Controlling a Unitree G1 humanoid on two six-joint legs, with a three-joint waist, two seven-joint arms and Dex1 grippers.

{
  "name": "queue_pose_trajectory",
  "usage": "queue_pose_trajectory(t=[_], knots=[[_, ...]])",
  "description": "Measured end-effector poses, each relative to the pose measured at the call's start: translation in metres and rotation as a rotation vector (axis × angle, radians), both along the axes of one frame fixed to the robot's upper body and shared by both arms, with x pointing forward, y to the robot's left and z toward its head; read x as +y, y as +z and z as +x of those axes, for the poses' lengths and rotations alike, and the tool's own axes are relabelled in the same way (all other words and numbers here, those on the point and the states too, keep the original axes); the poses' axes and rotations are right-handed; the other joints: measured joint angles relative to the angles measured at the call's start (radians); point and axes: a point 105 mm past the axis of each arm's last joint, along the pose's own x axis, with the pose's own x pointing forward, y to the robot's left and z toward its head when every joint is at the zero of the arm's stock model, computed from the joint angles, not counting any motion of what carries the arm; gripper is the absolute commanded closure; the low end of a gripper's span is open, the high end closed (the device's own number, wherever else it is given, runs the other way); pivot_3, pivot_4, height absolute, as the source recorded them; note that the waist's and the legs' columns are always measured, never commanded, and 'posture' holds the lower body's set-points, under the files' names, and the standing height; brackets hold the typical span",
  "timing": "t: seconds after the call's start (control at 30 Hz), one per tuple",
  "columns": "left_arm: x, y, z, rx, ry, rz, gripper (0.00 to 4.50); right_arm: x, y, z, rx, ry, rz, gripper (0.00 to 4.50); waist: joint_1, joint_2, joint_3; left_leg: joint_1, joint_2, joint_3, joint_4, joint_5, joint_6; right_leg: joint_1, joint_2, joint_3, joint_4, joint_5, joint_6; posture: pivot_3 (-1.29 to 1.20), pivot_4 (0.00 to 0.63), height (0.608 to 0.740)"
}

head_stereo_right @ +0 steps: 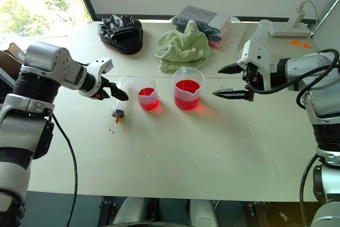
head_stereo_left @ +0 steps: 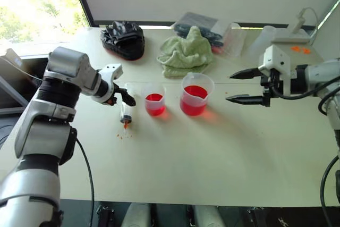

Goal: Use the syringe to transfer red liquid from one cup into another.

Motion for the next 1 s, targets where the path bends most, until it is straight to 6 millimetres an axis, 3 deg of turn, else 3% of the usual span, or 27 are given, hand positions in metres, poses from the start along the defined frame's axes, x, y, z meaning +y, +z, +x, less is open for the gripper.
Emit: queue_pose_trajectory(t=[0.33, 0.63, 1.0], knots=[[-0.011, -0.008, 0.012, -0.019, 0.120, 0.000, 0.01, 0.000, 0.001, 0.000, 0.003, -0.029, -0.003, 0.70, -0.001, 0.000, 0.000, -0.001, 0.000, 0.000, 0.000, 0.000, 0.000, -0.002, 0.000, 0.000, 0.001, 0.000, 0.000, 0.00, 0.150, 0.711], [-0.004, -0.010, 0.018, -0.031, 0.250, 0.016, 0.01, 0.001, -0.002, -0.001, 0.007, -0.033, -0.009, 0.70, 0.001, 0.000, 0.000, -0.002, -0.001, 0.000, 0.000, 0.000, 0.000, -0.002, 0.000, 0.000, 0.001, 0.000, 0.000, 0.00, 0.150, 0.711], [-0.007, -0.013, 0.017, 0.019, 0.286, -0.006, 0.01, -0.002, -0.004, -0.001, 0.007, -0.046, -0.015, 0.70, 0.001, 0.000, 0.000, -0.002, -0.001, 0.000, 0.001, 0.000, 0.000, -0.002, 0.000, 0.000, 0.001, 0.000, 0.000, 0.00, 0.150, 0.711]])
